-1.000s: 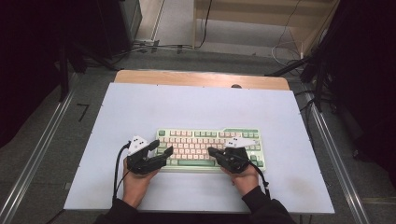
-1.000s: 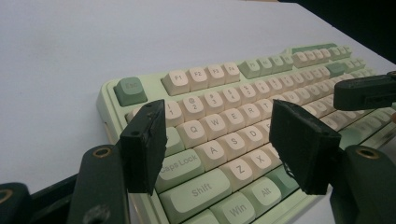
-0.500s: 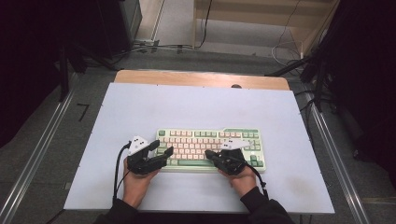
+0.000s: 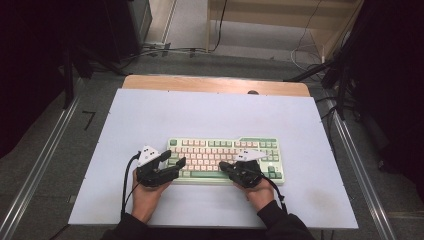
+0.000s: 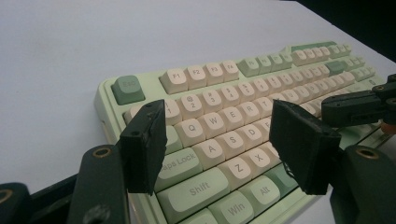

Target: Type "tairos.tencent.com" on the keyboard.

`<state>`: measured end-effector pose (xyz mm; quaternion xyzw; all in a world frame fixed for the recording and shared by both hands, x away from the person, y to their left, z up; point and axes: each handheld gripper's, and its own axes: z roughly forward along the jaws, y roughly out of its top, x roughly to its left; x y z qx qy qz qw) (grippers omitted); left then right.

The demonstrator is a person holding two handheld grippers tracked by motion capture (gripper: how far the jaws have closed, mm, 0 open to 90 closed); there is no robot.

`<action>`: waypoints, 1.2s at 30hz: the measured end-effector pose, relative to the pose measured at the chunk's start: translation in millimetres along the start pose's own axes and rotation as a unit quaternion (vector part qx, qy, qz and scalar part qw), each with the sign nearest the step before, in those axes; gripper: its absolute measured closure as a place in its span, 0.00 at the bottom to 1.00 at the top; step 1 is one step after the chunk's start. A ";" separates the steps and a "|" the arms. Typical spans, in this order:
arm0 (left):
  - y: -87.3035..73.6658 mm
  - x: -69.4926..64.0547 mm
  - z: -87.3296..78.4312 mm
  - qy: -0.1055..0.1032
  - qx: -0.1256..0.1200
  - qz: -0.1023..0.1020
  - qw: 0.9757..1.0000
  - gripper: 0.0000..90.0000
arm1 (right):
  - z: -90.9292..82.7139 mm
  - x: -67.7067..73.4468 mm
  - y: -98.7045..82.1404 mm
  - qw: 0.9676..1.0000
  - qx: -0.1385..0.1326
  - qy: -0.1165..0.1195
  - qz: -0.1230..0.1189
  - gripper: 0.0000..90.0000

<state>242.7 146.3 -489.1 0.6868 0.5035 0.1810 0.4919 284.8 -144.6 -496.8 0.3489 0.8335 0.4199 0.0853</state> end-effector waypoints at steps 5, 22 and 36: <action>0.3 1.2 -0.6 0.000 -0.002 0.000 1.000 0.41 | -10.4 -3.4 3.1 0.999 -0.034 0.006 0.011 0.93; 1.9 0.5 0.3 0.000 -0.004 -0.002 1.000 0.41 | -31.6 -29.4 2.2 0.995 -0.079 -0.006 0.061 0.40; 4.1 3.0 -0.5 0.006 -0.012 -0.006 1.000 0.39 | -49.9 -50.1 -3.2 0.991 -0.102 -0.033 0.081 0.28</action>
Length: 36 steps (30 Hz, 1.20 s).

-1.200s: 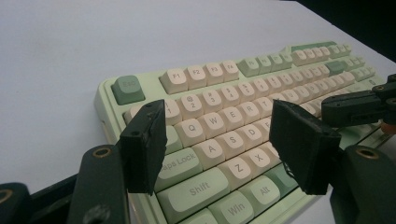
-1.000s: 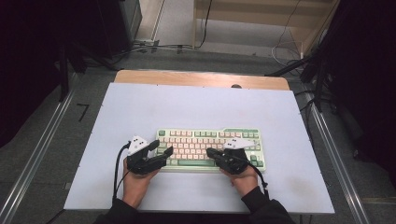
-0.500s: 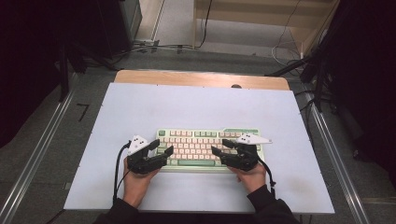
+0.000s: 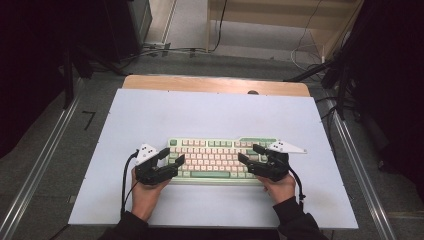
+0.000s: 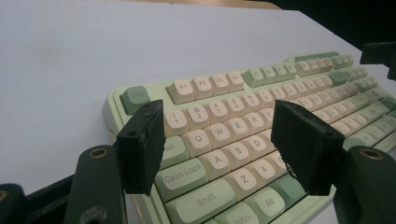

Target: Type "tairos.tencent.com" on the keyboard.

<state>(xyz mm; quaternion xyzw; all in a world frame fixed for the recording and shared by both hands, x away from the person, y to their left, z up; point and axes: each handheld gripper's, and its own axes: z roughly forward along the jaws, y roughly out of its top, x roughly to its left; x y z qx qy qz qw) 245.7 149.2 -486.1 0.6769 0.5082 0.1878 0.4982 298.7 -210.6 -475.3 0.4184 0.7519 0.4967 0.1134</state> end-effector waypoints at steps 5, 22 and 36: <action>0.9 1.6 -2.0 0.002 -0.005 -0.003 1.000 0.39 | -2.6 -4.5 -0.9 1.000 0.004 -0.008 0.001 0.27; 3.2 27.1 -23.5 0.031 0.004 -0.021 0.999 0.21 | -33.6 -26.3 -8.0 0.999 -0.004 -0.051 0.002 0.25; -10.7 46.1 -55.8 0.104 0.014 0.006 0.994 0.16 | -68.7 -45.4 -22.0 0.996 -0.008 -0.093 0.009 0.25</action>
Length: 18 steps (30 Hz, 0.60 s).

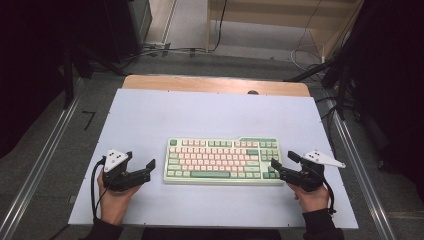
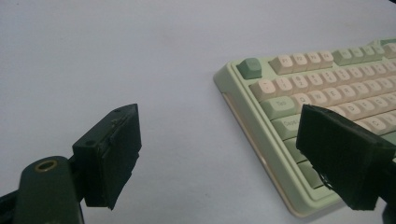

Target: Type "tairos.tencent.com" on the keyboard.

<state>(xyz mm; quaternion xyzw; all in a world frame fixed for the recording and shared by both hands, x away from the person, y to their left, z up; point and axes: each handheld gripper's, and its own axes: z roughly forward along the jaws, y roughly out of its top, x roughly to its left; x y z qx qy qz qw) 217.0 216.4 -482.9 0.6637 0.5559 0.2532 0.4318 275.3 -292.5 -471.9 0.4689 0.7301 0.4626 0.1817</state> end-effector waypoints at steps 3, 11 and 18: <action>-3.2 3.4 -4.4 0.004 0.000 -0.004 1.000 0.16 | -5.7 -5.7 -2.6 1.000 0.000 -0.009 0.002 0.25; -7.6 8.4 -14.8 0.019 -0.004 -0.001 1.000 0.16 | -21.2 -23.7 -10.1 0.999 -0.001 -0.036 0.014 0.25; -11.7 15.9 -21.7 0.045 -0.005 -0.010 0.999 0.17 | -34.9 -39.1 -17.1 0.998 0.000 -0.064 0.027 0.25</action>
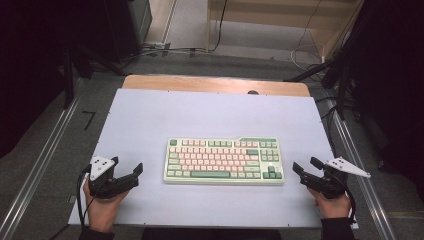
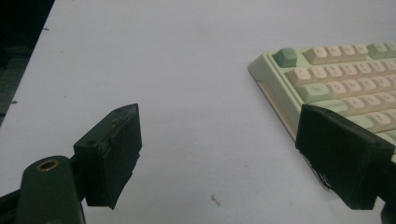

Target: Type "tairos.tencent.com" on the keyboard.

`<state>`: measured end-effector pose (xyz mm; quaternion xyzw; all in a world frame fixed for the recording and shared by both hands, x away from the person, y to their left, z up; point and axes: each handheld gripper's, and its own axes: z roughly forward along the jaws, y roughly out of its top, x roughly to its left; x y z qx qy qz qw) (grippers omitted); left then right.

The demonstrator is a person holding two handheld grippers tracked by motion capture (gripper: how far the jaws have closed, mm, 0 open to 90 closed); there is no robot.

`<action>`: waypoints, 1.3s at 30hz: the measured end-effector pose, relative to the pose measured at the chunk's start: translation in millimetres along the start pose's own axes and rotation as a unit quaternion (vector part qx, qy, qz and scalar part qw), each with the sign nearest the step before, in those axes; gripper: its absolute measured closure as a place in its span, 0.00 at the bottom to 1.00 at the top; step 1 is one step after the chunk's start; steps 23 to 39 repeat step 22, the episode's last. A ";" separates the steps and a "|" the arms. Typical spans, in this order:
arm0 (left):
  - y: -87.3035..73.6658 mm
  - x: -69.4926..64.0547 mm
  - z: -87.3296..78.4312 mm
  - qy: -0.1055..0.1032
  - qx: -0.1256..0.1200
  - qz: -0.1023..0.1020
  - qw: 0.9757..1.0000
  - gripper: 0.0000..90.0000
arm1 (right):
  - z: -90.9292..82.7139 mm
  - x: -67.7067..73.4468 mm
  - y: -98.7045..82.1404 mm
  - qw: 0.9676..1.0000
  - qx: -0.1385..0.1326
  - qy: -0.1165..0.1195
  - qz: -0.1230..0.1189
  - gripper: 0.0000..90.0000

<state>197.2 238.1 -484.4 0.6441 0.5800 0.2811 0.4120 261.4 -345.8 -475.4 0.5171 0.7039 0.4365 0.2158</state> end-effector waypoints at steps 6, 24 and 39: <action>-3.3 8.3 -3.5 0.010 0.002 -0.010 1.000 0.17 | -6.9 -13.1 -5.3 1.000 0.005 -0.022 0.006 0.25; -5.5 4.9 -0.9 0.013 0.010 0.004 1.000 0.17 | -12.3 -27.5 -10.3 0.998 0.010 -0.051 0.021 0.25; -5.5 4.9 -0.9 0.013 0.010 0.004 1.000 0.17 | -12.3 -27.5 -10.3 0.998 0.010 -0.051 0.021 0.25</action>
